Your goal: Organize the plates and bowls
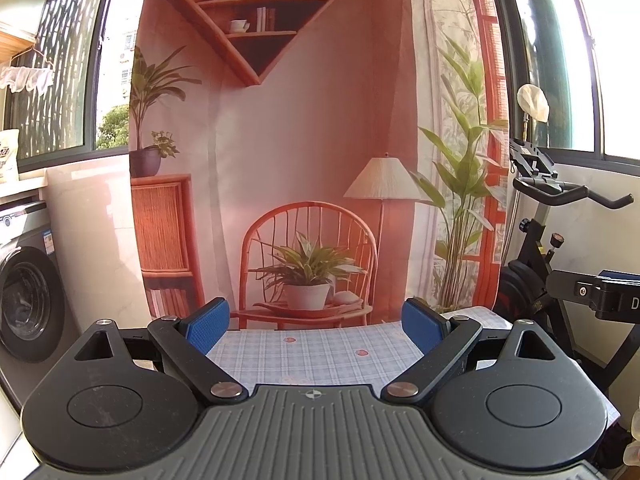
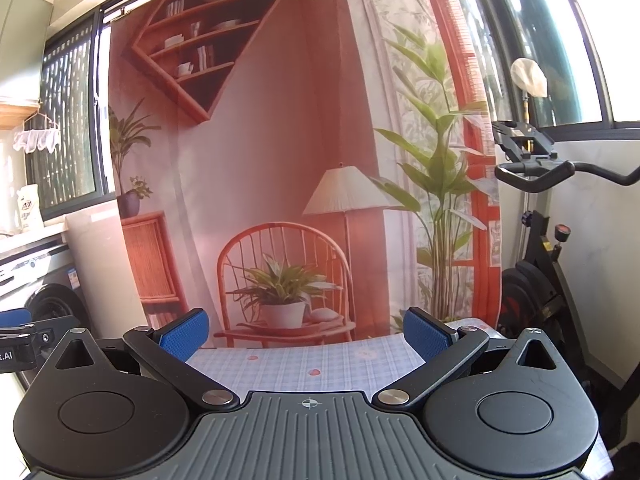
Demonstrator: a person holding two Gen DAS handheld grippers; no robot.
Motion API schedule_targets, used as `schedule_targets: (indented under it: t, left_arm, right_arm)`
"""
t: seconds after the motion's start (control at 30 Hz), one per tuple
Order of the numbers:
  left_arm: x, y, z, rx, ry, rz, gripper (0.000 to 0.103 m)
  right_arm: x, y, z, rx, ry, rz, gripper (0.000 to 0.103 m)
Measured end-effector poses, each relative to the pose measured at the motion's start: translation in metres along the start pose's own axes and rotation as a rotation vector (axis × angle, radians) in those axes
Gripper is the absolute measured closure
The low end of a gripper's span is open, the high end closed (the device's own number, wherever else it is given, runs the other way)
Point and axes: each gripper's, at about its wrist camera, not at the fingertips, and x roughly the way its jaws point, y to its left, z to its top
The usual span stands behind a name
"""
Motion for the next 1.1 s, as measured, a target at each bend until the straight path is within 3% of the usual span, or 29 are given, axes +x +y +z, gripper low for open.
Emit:
schedule_targets:
  t: [1.1]
  left_arm:
    - [0.009, 0.003, -0.006, 0.012, 0.033, -0.046, 0.009]
  right_arm:
    - [0.005, -0.001, -0.014, 0.007, 0.013, -0.005, 0.000]
